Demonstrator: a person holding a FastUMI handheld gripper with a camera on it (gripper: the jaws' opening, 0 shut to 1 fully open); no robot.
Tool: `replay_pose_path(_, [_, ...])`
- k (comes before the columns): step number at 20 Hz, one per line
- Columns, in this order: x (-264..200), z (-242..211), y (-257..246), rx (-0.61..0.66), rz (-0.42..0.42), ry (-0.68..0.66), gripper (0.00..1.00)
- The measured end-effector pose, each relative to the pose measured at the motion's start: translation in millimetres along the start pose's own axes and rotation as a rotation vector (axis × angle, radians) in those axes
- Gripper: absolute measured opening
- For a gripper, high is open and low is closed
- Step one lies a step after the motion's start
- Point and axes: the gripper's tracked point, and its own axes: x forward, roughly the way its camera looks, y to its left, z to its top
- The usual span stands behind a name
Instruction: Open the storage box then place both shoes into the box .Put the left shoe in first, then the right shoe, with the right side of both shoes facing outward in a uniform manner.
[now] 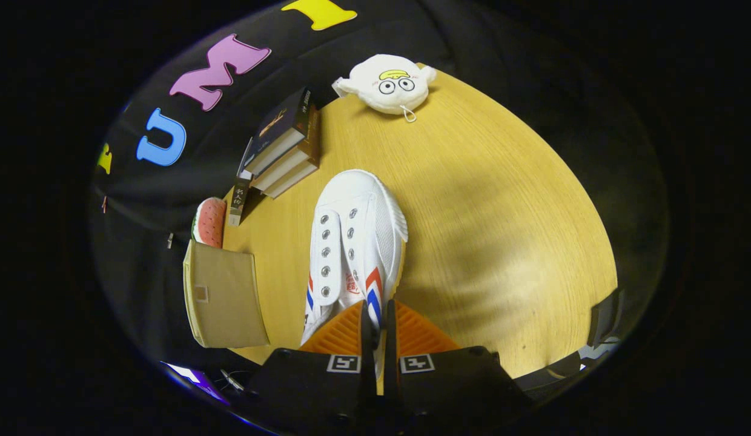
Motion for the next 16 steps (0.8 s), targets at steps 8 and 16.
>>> replay_pose_path(8, [-66, -14, 149, -0.085, 0.104, -0.099, 0.09])
replay_pose_path(16, [-47, -58, 312, -0.13, 0.276, -0.072, 0.09])
